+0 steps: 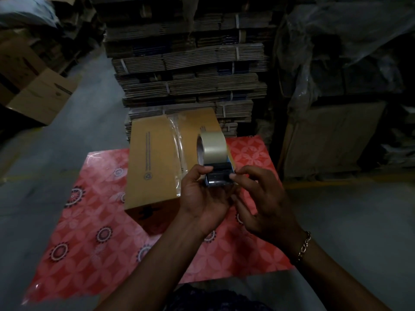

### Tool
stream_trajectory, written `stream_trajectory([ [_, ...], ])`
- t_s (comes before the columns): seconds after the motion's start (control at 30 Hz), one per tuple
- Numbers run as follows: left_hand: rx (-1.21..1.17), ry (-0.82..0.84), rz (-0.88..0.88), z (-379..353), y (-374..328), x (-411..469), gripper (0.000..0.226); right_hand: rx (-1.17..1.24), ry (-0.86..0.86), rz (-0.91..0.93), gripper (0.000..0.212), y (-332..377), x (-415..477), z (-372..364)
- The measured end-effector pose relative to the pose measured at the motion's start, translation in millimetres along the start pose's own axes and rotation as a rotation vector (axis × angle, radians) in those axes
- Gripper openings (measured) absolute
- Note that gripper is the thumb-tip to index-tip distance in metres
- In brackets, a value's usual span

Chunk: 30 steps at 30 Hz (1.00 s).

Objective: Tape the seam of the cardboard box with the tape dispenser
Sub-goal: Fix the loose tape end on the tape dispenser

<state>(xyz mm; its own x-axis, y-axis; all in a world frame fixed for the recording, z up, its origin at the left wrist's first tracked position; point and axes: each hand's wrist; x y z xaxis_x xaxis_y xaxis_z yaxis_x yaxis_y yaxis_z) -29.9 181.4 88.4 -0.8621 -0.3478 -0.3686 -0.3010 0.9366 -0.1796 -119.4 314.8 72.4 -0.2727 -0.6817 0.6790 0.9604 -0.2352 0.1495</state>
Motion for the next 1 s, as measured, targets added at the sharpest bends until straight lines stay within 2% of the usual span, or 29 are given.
stream_trajectory([
  [0.13, 0.023, 0.009, 0.052, 0.1, 1.4, -2.4, 0.04, -0.027, -0.005, 0.015, 0.054, -2.7, 1.4, -2.5],
  [0.33, -0.003, -0.007, 0.052, 2.0, -1.0, 0.1, 0.045, 0.208, -0.059, -0.147, 0.022, 3.4, 1.9, 4.7],
  [0.53, 0.043, 0.03, 0.037, 6.1, -2.3, 7.4, 0.049, 0.349, 0.03, -0.281, 0.015, 7.9, 2.1, 10.3],
  [0.7, 0.101, 0.103, 0.007, 11.8, -6.1, 13.1, 0.056, 0.514, 0.173, -0.442, 0.012, 10.8, 1.3, 15.3],
  [0.87, 0.124, 0.151, -0.013, 10.4, -9.8, 16.4, 0.073, 0.652, 0.271, -0.553, 0.011, 10.8, 9.3, 16.7],
  [1.0, 0.143, 0.161, -0.004, 11.2, -12.0, 17.2, 0.086, 0.654, 0.344, -0.608, 0.011, 7.2, 16.2, 19.6],
])
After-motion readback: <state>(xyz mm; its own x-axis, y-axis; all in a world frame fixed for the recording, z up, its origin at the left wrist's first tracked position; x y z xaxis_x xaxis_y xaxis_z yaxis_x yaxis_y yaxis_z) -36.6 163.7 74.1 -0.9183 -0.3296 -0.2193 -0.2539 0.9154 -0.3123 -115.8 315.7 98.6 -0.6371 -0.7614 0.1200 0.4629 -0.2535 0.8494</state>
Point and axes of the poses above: each hand's wrist, its own x-axis towards the middle knuckle, its own z-axis out of the back of the hand, y = z × x, and after that the axes turned 14 degrees about -x, right-handed
